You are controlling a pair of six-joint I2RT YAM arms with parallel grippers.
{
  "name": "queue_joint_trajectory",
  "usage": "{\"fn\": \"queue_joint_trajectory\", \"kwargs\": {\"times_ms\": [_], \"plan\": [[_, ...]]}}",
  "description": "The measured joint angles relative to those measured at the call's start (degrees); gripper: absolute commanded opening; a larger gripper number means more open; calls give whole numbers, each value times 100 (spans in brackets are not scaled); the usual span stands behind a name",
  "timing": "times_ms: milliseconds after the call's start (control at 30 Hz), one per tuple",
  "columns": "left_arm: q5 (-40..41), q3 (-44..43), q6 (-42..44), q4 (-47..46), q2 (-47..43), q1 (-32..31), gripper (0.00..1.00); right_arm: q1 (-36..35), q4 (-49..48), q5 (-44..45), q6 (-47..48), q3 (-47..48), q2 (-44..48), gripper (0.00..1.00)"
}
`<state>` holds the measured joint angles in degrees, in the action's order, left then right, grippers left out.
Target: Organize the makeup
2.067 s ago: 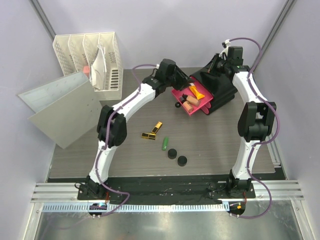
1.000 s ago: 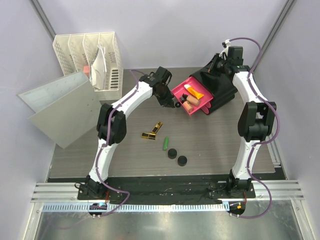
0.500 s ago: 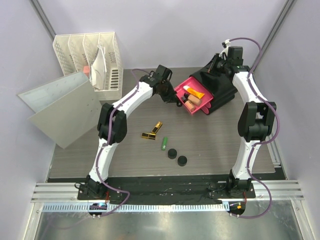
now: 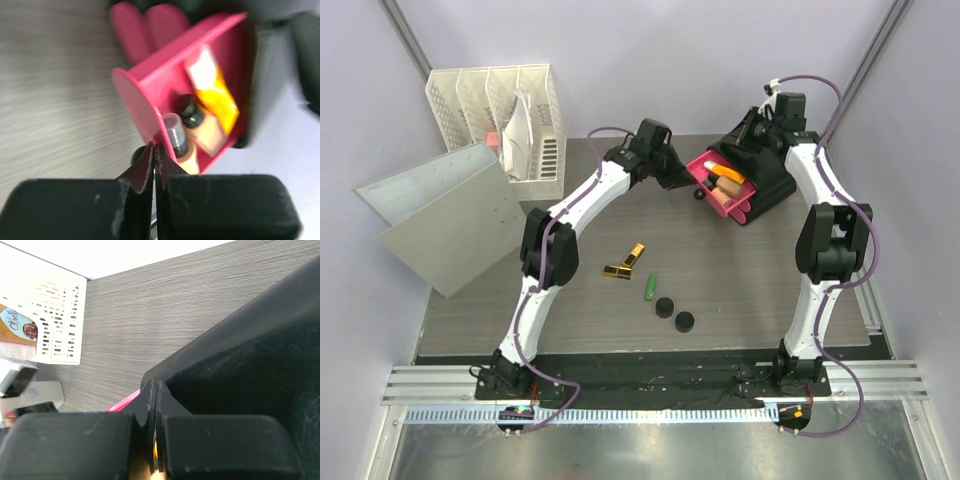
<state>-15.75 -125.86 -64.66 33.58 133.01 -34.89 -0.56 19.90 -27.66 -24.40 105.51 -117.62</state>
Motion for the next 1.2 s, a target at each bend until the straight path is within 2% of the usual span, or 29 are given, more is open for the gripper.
{"fn": "queue_joint_trajectory", "kwargs": {"times_ms": [167, 300, 567, 733, 867, 1000, 1200], "plan": [[-107, -463, -245, -704, 166, -76, 0, -2, 0, 0, 0, 0, -2, 1], [-166, -518, -343, -1023, 186, -140, 0, -2, 0, 0, 0, 2, -2, 1], [-232, -560, -356, -1165, 306, -140, 0, -2, 0, 0, 0, 2, -2, 1], [-57, -188, -74, -1187, -26, -2, 0, -2, 0, 0, 0, 2, -2, 1], [365, -195, 302, -509, -400, 116, 0, -2, 0, -2, 0, 2, -2, 1], [859, -540, 562, 551, -586, 192, 0, -2, 0, -2, 0, 2, -4, 1], [896, -568, 597, 1556, -511, 199, 0, -2, 0, -2, -2, 2, -4, 1]]}}
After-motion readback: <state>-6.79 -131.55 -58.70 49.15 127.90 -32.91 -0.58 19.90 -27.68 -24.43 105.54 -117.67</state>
